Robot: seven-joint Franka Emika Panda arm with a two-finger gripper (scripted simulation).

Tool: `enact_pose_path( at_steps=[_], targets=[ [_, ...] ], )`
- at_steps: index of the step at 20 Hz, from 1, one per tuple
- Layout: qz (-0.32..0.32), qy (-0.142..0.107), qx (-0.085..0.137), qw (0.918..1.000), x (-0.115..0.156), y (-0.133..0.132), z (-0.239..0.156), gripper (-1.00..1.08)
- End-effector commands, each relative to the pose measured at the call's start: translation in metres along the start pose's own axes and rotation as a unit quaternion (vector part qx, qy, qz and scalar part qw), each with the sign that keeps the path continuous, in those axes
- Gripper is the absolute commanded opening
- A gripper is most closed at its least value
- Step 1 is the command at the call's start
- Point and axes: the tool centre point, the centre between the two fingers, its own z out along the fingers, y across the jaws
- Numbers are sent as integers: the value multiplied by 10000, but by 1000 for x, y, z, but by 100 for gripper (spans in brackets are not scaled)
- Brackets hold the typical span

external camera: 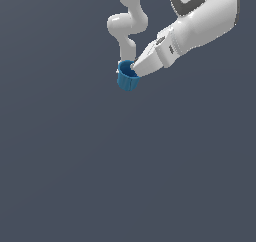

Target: Pick up the object and move it to a goal position.

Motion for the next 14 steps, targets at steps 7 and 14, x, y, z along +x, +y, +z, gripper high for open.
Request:
enact_pose_path(
  at_steps=[7, 14],
  targets=[
    [7, 1, 2, 10000, -63, -18, -51, -100],
    [10, -4, -2, 10000, -87, -23, -72, -100]
  ],
)
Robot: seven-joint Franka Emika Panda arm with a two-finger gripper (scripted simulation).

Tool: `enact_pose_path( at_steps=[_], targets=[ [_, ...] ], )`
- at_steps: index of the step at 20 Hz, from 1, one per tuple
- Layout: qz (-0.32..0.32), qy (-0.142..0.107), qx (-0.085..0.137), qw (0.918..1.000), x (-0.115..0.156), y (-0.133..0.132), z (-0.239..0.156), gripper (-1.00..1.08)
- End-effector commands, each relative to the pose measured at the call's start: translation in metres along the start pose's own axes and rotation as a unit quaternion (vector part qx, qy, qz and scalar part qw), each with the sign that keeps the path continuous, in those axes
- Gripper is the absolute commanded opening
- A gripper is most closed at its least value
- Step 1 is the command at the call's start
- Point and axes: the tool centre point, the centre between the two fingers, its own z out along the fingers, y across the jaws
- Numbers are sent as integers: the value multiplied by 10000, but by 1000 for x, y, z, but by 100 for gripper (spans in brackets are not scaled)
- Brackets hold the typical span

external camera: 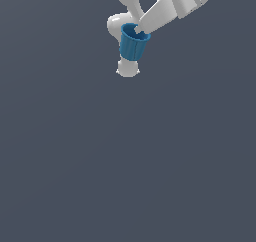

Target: Pick up the object and move it to a goal position.

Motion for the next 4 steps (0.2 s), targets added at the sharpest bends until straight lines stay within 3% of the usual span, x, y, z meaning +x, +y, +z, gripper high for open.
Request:
enact_pose_path(
  at_steps=[1, 4],
  targets=[
    [5, -3, -3, 10000, -6, -1, -5, -100],
    [6, -6, -6, 10000, -8, -1, -7, -100]
  ],
)
